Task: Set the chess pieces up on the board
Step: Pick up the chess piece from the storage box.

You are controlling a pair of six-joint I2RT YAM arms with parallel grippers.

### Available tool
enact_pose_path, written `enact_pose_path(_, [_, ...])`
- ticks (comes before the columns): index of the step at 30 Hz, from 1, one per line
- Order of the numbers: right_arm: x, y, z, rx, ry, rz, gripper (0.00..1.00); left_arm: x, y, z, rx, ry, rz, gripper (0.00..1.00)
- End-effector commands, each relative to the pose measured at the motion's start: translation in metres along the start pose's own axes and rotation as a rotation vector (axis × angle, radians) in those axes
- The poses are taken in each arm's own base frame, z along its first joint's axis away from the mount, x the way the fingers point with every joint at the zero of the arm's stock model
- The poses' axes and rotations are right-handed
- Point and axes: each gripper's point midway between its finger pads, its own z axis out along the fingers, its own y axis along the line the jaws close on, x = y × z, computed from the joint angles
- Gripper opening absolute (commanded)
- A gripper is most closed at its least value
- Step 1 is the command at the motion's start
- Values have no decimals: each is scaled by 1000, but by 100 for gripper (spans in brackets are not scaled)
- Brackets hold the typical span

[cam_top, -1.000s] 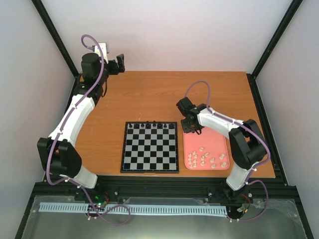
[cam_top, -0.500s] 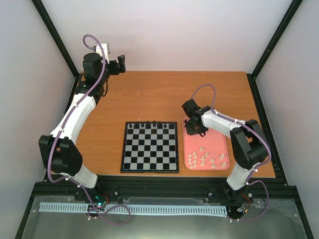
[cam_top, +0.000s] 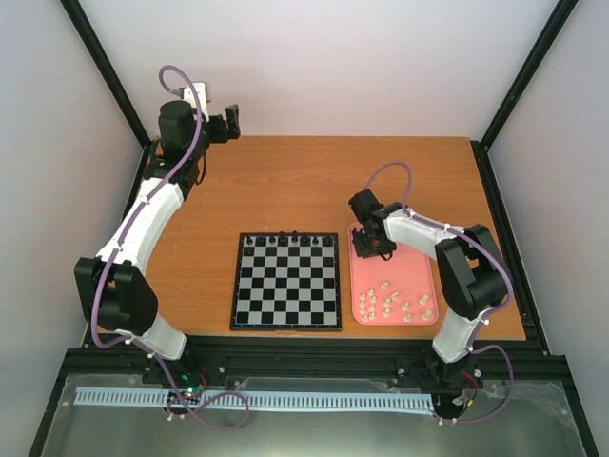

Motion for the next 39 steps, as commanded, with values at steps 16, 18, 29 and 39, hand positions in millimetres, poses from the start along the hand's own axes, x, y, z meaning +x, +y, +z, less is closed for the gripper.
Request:
enact_pose_path(16, [-13, 3, 8, -30, -2, 0, 14, -20, -5, 0, 12, -43, 9, 100])
enact_pose_path(18, [-13, 2, 8, -29, -2, 3, 9, -20, -6, 0, 14, -43, 9, 100])
enact_pose_path(29, [-14, 2, -11, -41, -19, 21, 3, -22, -5, -3, 11, -48, 9, 100])
enact_pose_path(39, [-38, 61, -78, -135, -118, -124, 4, -24, -5, -6, 11, -52, 10, 100])
